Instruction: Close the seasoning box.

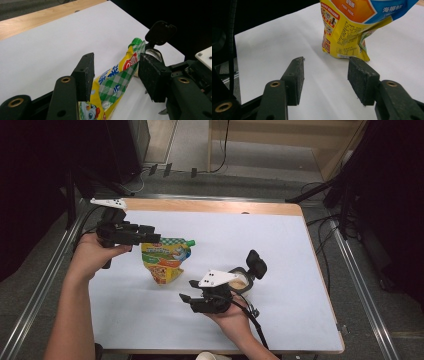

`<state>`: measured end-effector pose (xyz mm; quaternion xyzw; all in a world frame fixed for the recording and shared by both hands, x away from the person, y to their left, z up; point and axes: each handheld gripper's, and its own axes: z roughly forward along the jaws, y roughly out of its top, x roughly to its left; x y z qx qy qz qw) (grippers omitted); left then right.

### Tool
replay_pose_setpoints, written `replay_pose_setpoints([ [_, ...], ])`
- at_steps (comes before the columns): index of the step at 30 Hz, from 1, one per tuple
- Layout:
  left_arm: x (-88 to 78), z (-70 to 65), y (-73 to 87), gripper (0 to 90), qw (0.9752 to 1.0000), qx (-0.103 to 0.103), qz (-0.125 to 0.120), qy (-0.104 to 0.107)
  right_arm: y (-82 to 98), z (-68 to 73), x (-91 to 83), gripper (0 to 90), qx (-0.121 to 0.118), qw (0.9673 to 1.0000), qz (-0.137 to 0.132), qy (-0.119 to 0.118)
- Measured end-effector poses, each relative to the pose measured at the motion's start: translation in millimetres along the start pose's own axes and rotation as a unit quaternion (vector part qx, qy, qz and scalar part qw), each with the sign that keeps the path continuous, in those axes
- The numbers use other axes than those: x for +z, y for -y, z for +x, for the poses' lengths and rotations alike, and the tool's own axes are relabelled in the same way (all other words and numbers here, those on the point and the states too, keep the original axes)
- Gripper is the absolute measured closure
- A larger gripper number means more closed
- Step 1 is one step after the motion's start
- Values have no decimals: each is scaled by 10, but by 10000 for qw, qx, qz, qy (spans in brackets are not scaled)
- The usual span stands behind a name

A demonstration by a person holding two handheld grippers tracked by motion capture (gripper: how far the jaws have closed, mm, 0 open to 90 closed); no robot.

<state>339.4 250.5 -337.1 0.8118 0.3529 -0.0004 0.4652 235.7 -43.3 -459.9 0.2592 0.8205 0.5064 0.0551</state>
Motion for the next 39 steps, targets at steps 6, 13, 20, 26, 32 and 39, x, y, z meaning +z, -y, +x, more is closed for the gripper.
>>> replay_pose_setpoints([
  [6,-73,-6,-17,485,10000,13,-16,-59,6,2,-13,483,30,10000,3,23],
  [13,-133,-3,-43,485,9998,-52,-104,-135,11,-3,-22,487,41,10000,22,27],
  [20,-201,48,-67,481,9996,-162,-131,-196,19,4,-29,488,27,10000,49,5],
  [26,-253,115,-58,459,9986,-162,-193,-474,21,2,-50,490,52,10000,48,17],
  [32,-241,204,-40,450,9975,-268,-199,-619,23,-7,-76,498,50,10000,59,33],
  [39,-192,320,3,436,9966,-458,-166,-667,-14,-11,-140,503,42,10000,38,45],
])
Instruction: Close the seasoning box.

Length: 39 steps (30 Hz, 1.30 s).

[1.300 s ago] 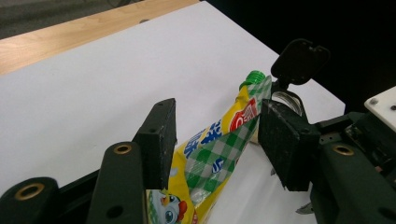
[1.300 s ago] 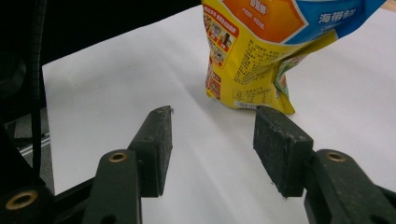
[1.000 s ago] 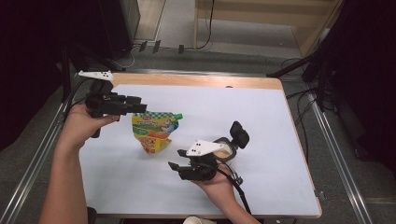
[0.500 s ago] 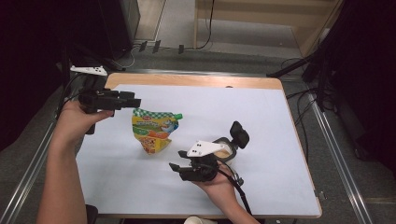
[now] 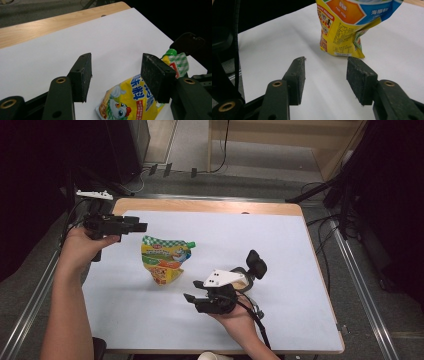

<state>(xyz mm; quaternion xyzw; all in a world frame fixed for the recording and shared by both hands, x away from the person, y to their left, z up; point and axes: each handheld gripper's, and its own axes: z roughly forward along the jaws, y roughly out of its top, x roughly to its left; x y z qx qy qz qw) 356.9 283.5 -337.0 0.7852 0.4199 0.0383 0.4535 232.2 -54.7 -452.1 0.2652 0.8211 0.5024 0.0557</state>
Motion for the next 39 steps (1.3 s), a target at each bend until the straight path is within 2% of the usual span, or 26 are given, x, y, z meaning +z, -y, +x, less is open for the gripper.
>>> replay_pose_setpoints([
  [6,59,62,36,421,9999,-83,-1,-71,-34,-33,-60,504,26,10000,22,0],
  [12,147,142,81,405,9994,-203,166,-206,-65,-96,-138,504,75,9999,10,77],
  [19,214,219,137,401,9995,-258,135,-140,-115,-194,-254,504,134,9999,20,106],
  [21,240,232,152,402,9995,-224,153,-134,-120,-218,-286,507,87,9998,6,177],
  [39,377,262,207,401,9995,-134,274,-60,-250,-559,-731,540,333,9988,-35,367],
])
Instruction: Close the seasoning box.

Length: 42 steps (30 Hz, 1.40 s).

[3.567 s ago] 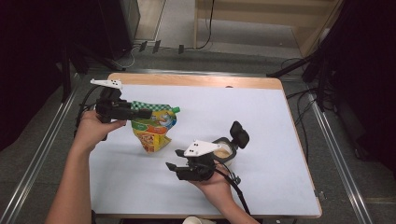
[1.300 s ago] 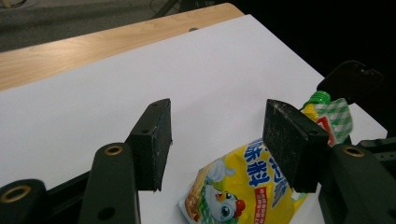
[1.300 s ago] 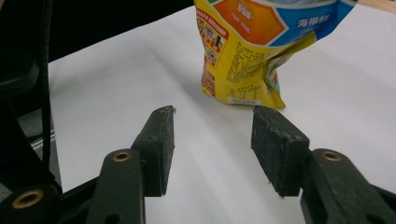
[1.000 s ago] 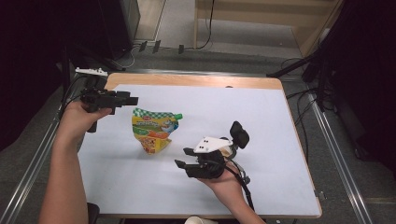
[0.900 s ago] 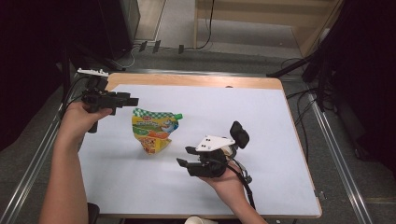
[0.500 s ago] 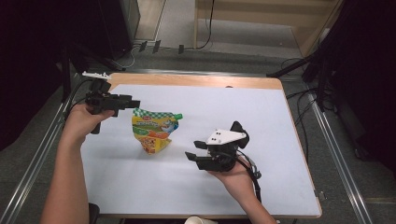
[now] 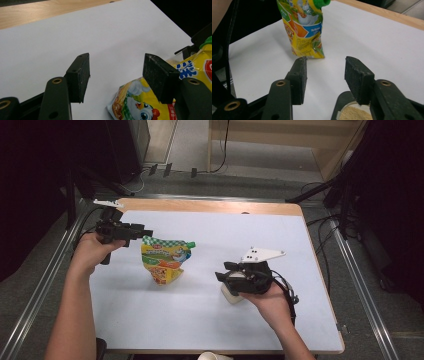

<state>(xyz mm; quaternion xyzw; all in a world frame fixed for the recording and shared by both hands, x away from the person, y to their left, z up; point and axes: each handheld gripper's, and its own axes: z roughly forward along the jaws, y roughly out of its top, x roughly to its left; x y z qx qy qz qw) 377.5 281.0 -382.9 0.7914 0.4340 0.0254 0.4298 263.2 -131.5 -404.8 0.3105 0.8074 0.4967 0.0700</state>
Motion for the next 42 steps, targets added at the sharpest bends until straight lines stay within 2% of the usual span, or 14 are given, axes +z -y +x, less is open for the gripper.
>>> replay_pose_setpoints([
  [4,23,-10,6,403,9999,113,54,0,-19,-45,-68,560,-14,10000,-1,55],
  [11,64,-19,12,396,9999,86,50,114,-44,-164,-219,587,49,9998,-61,193],
  [17,75,-4,26,395,9999,40,61,111,-50,-267,-348,679,122,9995,-107,283],
  [23,91,-6,35,395,9999,58,72,102,-33,-363,-435,733,172,9989,-93,436],
  [33,97,-17,34,395,9999,88,51,116,14,-558,-598,871,386,9975,-181,562],
  [35,97,-17,36,395,9999,82,42,122,20,-583,-624,876,428,9974,-221,544],
  [42,106,-17,43,395,9999,113,63,111,42,-673,-729,900,532,9957,-285,700],
])
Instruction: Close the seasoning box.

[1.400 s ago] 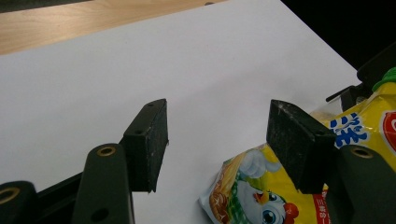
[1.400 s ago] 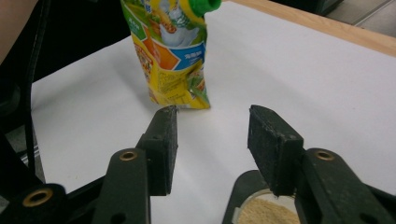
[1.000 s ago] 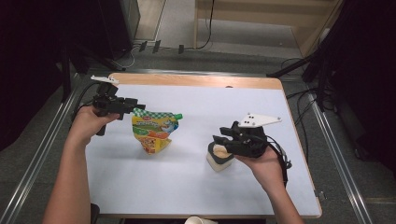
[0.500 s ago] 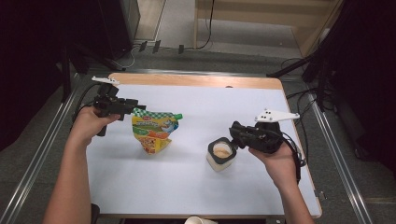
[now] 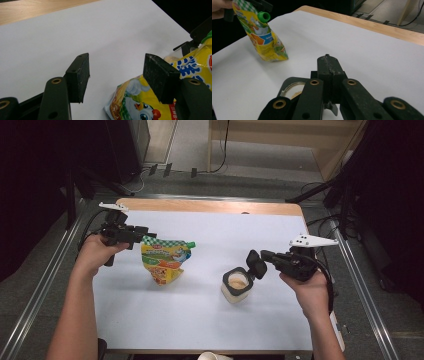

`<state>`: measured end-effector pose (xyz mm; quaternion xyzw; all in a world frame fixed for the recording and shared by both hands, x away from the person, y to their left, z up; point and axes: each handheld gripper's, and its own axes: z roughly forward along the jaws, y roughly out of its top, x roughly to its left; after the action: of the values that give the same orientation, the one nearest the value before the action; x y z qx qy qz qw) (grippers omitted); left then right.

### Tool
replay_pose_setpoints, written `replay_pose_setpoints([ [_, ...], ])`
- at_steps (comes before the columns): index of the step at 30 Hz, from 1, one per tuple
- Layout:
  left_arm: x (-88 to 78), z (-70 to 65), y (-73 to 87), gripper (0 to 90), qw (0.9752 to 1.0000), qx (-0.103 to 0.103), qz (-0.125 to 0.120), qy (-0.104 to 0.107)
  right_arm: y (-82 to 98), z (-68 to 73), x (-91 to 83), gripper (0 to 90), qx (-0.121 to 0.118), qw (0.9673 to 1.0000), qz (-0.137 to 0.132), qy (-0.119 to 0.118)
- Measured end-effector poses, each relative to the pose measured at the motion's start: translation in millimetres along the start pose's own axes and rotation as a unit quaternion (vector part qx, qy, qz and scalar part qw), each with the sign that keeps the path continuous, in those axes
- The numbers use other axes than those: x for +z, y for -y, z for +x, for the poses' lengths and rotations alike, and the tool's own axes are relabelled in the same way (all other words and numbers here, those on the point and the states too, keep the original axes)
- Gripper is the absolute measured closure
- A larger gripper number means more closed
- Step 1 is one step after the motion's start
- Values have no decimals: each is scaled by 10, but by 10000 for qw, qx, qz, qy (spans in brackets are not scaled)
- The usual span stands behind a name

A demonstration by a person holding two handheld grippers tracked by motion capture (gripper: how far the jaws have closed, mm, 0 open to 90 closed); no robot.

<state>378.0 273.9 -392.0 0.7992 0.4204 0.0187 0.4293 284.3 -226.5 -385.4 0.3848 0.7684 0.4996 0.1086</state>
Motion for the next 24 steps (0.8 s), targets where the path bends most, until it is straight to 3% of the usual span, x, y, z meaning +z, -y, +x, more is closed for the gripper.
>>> replay_pose_setpoints([
  [14,-11,10,7,393,10000,-18,-3,-6,81,-64,94,900,178,9997,161,-9],
  [24,-9,10,9,392,10000,-31,-4,7,80,5,155,900,86,9997,189,-155],
])
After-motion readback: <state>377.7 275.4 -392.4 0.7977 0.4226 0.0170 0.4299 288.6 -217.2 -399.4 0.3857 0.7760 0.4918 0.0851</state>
